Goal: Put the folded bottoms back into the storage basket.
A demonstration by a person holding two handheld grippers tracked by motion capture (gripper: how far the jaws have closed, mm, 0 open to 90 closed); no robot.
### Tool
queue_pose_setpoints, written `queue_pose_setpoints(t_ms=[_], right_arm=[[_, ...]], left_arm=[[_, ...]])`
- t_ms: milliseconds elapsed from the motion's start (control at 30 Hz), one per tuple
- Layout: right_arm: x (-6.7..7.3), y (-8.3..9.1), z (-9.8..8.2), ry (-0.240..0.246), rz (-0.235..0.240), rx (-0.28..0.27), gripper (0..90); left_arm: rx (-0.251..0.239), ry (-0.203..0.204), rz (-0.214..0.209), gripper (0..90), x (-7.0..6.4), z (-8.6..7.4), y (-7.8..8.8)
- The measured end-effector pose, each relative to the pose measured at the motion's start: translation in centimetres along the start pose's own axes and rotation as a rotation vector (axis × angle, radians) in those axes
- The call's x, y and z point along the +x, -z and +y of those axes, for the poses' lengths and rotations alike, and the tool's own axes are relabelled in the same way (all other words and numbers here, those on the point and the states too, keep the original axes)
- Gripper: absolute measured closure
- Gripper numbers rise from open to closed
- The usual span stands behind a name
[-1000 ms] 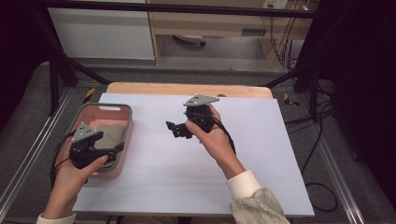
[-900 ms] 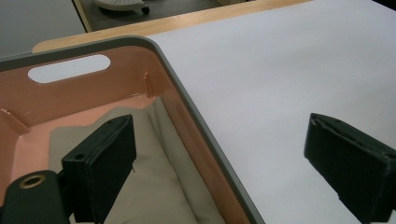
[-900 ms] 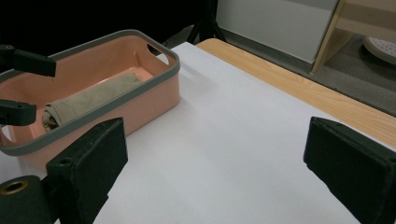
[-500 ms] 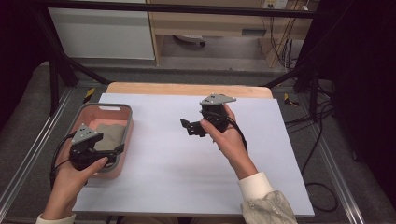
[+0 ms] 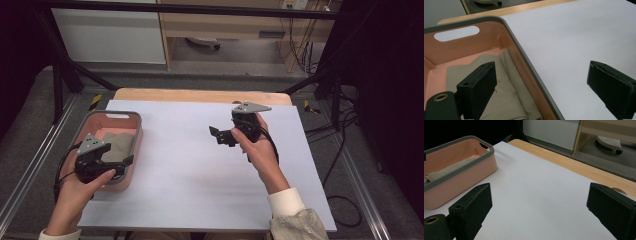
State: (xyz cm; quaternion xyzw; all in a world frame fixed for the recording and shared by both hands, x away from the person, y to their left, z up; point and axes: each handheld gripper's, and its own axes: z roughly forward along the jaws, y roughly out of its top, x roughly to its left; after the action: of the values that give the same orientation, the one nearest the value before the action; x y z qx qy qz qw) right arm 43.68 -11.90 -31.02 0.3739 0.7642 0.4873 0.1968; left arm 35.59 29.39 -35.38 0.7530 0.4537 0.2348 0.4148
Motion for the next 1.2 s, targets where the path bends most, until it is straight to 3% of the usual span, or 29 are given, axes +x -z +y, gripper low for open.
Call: queue_pose_setpoints(t_ms=[500,1200], right_arm=[[-2.4,2.4,-1.1,-0.037,-0.043,-0.012,6.6],[-5.3,5.6,-4.4,-0.093,-0.102,-0.016,6.5]], left_arm=[[0.001,0.002,-0.007,8.8,-0.2,-0.1,0.1],[0.012,0.003,-0.019,7.3,-0.4,-0.4,0.1]])
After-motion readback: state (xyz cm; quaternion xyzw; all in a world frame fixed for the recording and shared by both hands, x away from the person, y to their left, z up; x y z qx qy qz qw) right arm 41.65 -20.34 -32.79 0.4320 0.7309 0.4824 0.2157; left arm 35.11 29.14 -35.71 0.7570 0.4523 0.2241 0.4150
